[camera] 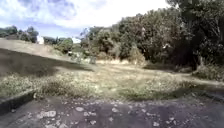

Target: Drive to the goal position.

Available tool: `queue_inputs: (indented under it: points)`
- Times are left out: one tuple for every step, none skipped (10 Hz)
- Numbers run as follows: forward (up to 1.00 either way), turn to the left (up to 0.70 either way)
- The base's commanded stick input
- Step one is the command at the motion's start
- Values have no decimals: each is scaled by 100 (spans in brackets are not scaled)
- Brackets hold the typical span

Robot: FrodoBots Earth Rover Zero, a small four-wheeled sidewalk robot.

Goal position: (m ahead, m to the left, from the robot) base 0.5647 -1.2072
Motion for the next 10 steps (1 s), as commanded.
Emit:
queue_inputs:
  points:
    - [0,45]
    - [0,45]
    - [0,45]
    - [0,45]
    - [0,45]
    - [0,45]
    - [0,45]
    - [0,45]
    - [0,45]
    - [0,45]
